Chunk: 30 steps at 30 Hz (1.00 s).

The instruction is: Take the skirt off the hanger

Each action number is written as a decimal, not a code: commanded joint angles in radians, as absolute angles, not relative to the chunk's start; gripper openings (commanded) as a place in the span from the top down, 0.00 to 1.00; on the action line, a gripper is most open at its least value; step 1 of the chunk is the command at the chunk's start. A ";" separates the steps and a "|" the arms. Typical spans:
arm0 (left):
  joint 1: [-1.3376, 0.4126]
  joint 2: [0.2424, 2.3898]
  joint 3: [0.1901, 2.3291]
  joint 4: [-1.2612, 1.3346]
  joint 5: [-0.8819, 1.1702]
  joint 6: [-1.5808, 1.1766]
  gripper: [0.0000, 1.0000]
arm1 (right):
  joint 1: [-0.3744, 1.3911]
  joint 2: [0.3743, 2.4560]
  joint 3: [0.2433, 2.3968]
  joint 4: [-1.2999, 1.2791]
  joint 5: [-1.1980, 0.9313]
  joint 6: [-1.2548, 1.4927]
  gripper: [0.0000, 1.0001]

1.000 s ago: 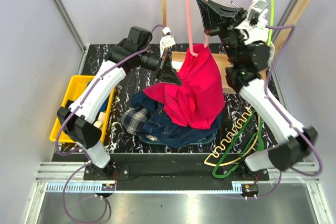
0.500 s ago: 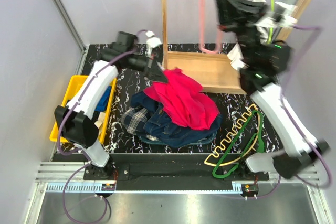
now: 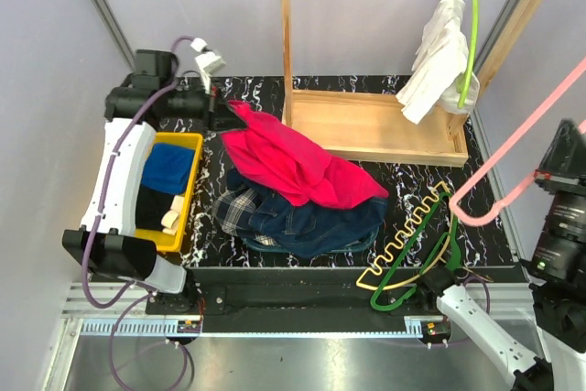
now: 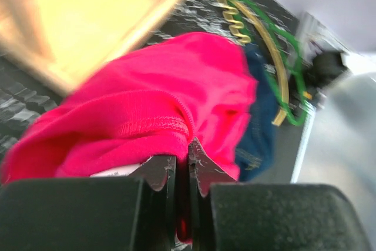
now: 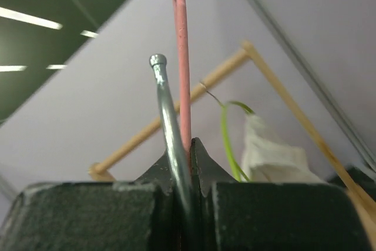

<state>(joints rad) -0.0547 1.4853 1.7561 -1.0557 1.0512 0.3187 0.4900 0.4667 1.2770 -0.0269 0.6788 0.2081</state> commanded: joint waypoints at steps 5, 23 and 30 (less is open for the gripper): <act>-0.444 1.529 1.855 -1.104 1.025 0.350 0.92 | 0.492 0.590 1.318 -0.998 1.100 0.930 1.00; -0.543 1.552 1.732 -1.243 0.796 0.660 0.87 | 0.492 0.698 0.859 -1.122 0.755 1.256 1.00; -0.543 1.577 1.893 -1.272 0.859 0.615 0.75 | 0.491 0.762 0.735 -0.988 0.669 1.161 0.52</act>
